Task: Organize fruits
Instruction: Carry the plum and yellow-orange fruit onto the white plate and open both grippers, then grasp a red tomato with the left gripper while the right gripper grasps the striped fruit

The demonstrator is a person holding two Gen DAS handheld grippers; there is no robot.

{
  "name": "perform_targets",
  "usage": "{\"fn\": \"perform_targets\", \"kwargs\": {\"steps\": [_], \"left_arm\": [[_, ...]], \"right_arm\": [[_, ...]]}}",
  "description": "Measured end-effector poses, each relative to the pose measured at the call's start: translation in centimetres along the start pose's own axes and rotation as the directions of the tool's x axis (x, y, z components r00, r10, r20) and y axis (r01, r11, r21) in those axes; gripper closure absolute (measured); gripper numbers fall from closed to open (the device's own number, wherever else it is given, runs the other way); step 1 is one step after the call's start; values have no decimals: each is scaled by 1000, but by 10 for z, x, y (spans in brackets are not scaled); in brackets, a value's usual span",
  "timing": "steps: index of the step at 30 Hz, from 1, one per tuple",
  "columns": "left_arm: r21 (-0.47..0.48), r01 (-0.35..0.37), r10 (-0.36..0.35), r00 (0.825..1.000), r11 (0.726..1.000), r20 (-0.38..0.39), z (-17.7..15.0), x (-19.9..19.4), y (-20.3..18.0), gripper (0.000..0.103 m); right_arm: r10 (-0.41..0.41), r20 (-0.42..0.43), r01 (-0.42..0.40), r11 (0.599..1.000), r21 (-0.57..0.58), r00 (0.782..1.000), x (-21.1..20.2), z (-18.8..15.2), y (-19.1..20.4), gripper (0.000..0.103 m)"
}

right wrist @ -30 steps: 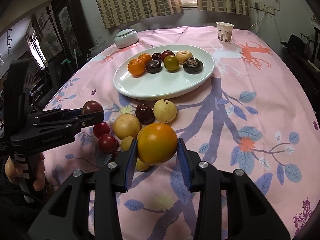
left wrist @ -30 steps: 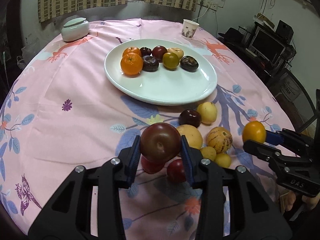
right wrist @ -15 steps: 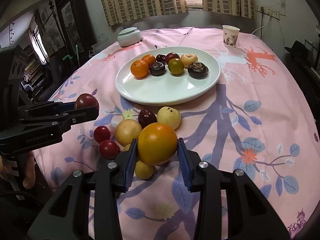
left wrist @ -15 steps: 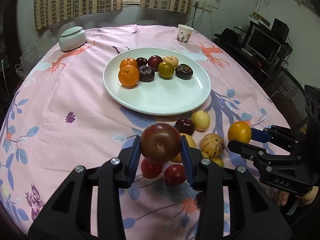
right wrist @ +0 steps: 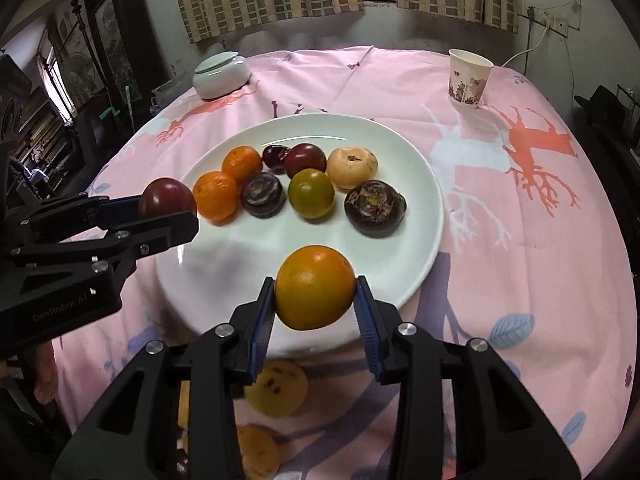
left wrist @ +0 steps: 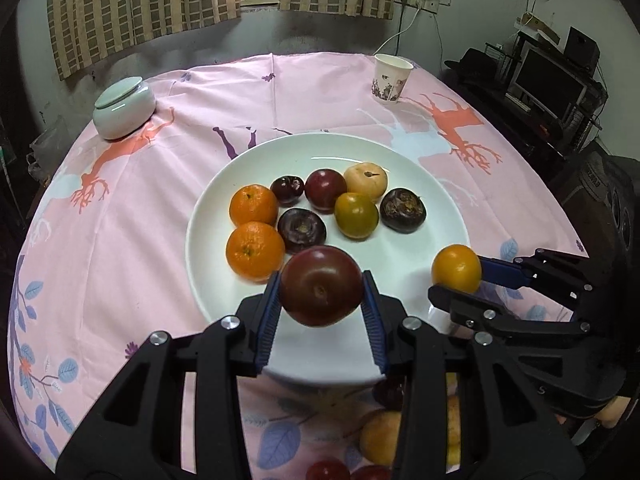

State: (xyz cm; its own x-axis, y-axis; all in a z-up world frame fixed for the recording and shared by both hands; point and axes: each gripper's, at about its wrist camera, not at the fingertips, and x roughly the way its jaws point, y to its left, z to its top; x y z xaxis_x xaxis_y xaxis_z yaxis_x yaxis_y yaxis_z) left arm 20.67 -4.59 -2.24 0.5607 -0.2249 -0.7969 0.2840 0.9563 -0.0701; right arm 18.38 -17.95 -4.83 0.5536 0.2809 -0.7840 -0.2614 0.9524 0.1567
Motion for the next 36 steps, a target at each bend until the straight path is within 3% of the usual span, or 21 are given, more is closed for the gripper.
{"fn": "perform_targets", "kwargs": {"steps": [16, 18, 20, 23, 24, 28, 32, 36], "left_arm": [[-58, 24, -30, 995, 998, -96, 20, 52, 7, 62], [-85, 39, -46, 996, 996, -76, 22, 50, 10, 44], [-96, 40, -44, 998, 995, -46, 22, 40, 13, 32], [-85, 26, -27, 1000, 996, -4, 21, 18, 16, 30], [-89, 27, -26, 1000, 996, 8, 18, 7, 19, 24], [-94, -13, 20, 997, 995, 72, -15, -38, 27, 15], [-75, -112, 122, 982, 991, 142, -68, -72, 26, 11], [-107, -140, 154, 978, 984, 141, -116, -79, 29, 11]], "right_arm": [[-51, -32, 50, 998, -35, 998, 46, 27, -9, 62], [-100, -14, 99, 994, -54, 995, 44, 27, -7, 35], [-129, 34, 131, 989, -64, 991, 34, 26, -6, 32], [-113, 48, 116, 992, -57, 992, 15, 24, -9, 32], [-107, 52, 109, 993, -51, 993, 6, 21, -10, 32], [-51, 35, 52, 998, -18, 998, -31, -11, -11, 30], [4, 50, -4, 1000, 11, 999, -64, -67, 3, 8], [-8, 73, 6, 999, 32, 997, -71, -110, 21, 8]]}}
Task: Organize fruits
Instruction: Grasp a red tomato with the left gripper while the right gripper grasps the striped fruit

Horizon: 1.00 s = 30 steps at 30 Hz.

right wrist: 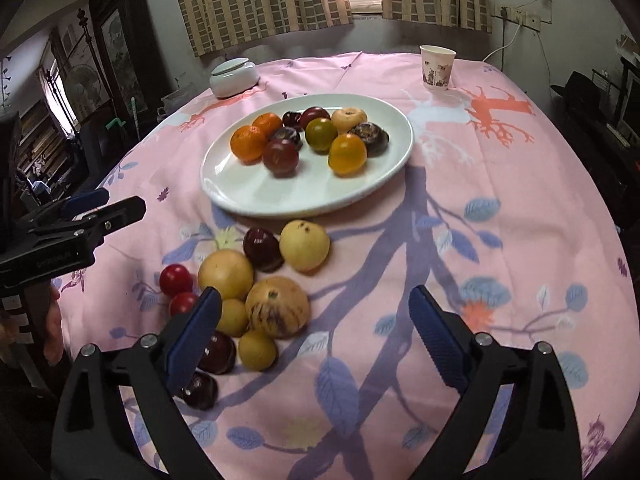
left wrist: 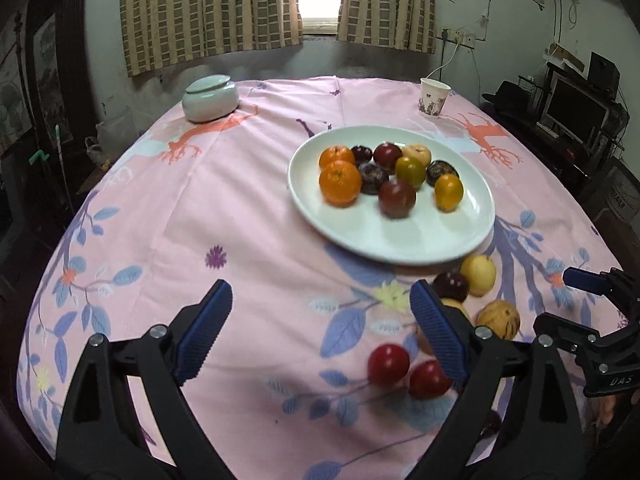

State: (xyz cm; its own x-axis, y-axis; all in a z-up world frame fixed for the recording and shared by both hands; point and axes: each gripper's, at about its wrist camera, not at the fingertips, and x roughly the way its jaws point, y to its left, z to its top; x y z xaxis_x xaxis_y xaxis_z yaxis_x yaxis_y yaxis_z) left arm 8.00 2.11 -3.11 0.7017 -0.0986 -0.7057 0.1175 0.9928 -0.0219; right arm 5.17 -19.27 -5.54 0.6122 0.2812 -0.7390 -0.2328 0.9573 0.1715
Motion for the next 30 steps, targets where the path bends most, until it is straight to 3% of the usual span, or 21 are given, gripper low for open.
{"fn": "perform_targets", "kwargs": {"steps": [5, 8, 10, 11, 15, 20, 27, 30], "left_arm": [[-23, 12, -14, 997, 1000, -73, -27, 4, 12, 11], [-21, 5, -6, 997, 1000, -82, -34, 2, 17, 11], [-32, 7, -10, 996, 999, -83, -37, 2, 20, 11], [-37, 8, -11, 996, 999, -83, -38, 2, 22, 11], [-50, 15, -19, 996, 999, -82, -40, 1, 27, 11], [-15, 32, -34, 995, 999, -99, -41, 3, 17, 11], [6, 48, -47, 990, 999, -131, -40, 12, 3, 11], [35, 12, -7, 989, 999, -149, -40, 20, -3, 11]], "right_arm": [[33, -20, -32, 999, 29, 999, 14, -12, 9, 9], [56, -15, -55, 998, 43, 998, 19, -9, 10, 32], [64, -30, -62, 997, 52, 998, 25, -7, 10, 38], [64, -37, -62, 997, 55, 997, 29, -7, 11, 47], [88, -44, -84, 994, 73, 995, 36, -6, 9, 57], [145, -49, -138, 981, 135, 988, 44, -3, 2, 60], [117, -10, -115, 990, 84, 993, 15, -10, 7, 61], [132, -6, -131, 987, 96, 991, 7, -14, 3, 61]]}}
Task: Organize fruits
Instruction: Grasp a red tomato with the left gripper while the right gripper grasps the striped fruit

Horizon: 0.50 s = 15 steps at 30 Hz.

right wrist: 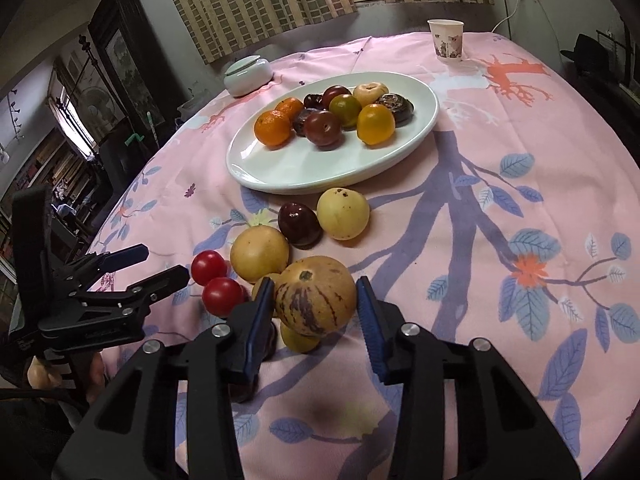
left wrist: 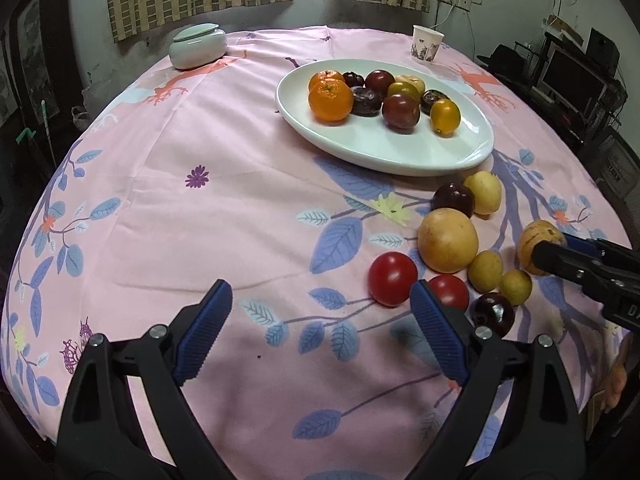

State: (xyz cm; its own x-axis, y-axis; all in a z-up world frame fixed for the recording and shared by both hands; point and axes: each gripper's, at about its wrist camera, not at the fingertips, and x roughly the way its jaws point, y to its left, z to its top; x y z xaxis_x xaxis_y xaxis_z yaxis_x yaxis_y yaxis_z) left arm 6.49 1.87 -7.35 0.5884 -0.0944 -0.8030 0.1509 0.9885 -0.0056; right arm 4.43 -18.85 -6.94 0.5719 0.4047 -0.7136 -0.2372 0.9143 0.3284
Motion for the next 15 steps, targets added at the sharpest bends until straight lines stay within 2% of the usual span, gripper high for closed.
{"fn": "perform_targets", "kwargs": {"steps": [2, 4, 7, 10, 11, 12, 13, 14, 15], "left_arm": [[26, 1, 1, 999, 1000, -47, -2, 10, -4, 11], [54, 34, -29, 995, 998, -97, -6, 21, -10, 13], [36, 45, -43, 997, 998, -68, -2, 28, -11, 13], [29, 70, -69, 997, 997, -40, 6, 32, -11, 24], [34, 80, -78, 996, 996, -33, 7, 32, -12, 34], [37, 108, -107, 994, 993, -32, 9, 32, -13, 51], [40, 123, -122, 992, 992, -33, 10, 31, -14, 56], [45, 143, -141, 989, 989, -35, 9, 30, -17, 71], [54, 145, -143, 989, 988, -34, 8, 29, -20, 74]], "right_arm": [[9, 3, -9, 1000, 8, 1000, -4, -3, -2, 61], [12, 9, -13, 1000, 13, 1000, -7, -4, -3, 61], [18, 15, -18, 1000, 16, 1000, -9, -4, -3, 61], [24, 18, -24, 999, 21, 1000, -10, -6, -3, 61], [24, 19, -25, 999, 24, 1000, -11, -7, -3, 61], [24, 20, -25, 999, 26, 999, -12, -8, -4, 61], [23, 21, -24, 999, 31, 1000, -12, -8, -5, 61], [22, 23, -23, 999, 34, 999, -13, -8, -5, 61], [22, 25, -23, 999, 37, 999, -13, -8, -6, 61]]}}
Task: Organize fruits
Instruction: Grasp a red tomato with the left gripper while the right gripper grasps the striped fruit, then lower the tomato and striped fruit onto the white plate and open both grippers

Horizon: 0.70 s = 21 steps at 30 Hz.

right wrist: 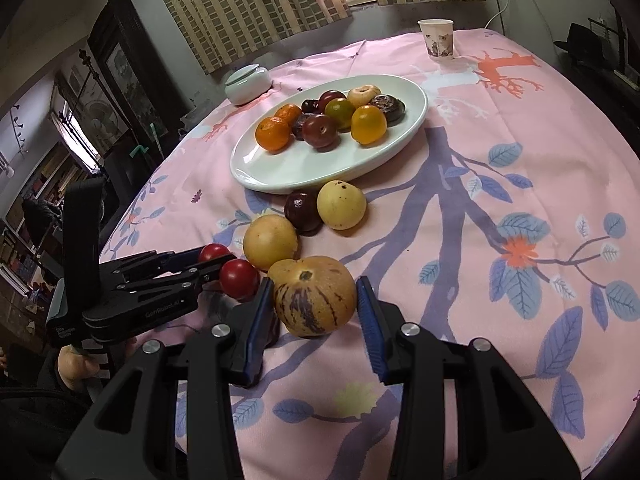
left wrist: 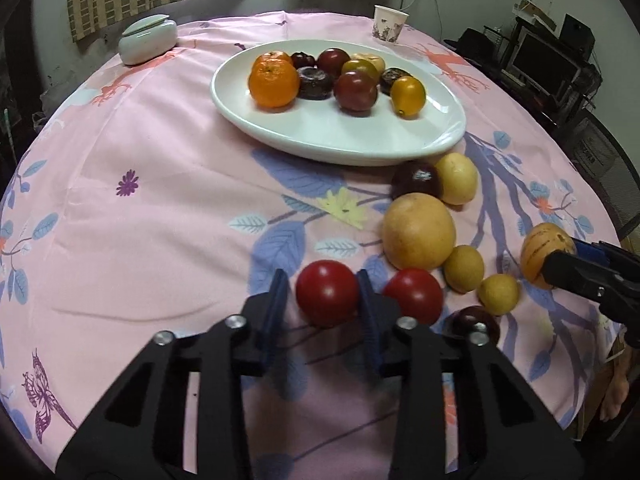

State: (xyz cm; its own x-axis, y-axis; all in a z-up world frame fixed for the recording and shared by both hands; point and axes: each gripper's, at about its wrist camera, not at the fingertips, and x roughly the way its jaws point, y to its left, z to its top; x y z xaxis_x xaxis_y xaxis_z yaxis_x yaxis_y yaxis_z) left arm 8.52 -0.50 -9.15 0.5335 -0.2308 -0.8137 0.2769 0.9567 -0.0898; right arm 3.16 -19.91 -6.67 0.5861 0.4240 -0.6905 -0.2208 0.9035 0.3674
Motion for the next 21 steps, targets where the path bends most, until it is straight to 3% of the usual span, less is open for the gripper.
{"fn": "perform_targets", "kwargs": {"steps": [13, 21], "left_arm": [[-41, 67, -66, 997, 997, 34, -6, -39, 3, 74], [-24, 70, -68, 996, 997, 51, -3, -50, -2, 74]], "right_arm": [[5, -1, -5, 1000, -27, 1000, 0, 1, 12, 61], [4, -1, -4, 999, -33, 1000, 0, 2, 15, 61]]}}
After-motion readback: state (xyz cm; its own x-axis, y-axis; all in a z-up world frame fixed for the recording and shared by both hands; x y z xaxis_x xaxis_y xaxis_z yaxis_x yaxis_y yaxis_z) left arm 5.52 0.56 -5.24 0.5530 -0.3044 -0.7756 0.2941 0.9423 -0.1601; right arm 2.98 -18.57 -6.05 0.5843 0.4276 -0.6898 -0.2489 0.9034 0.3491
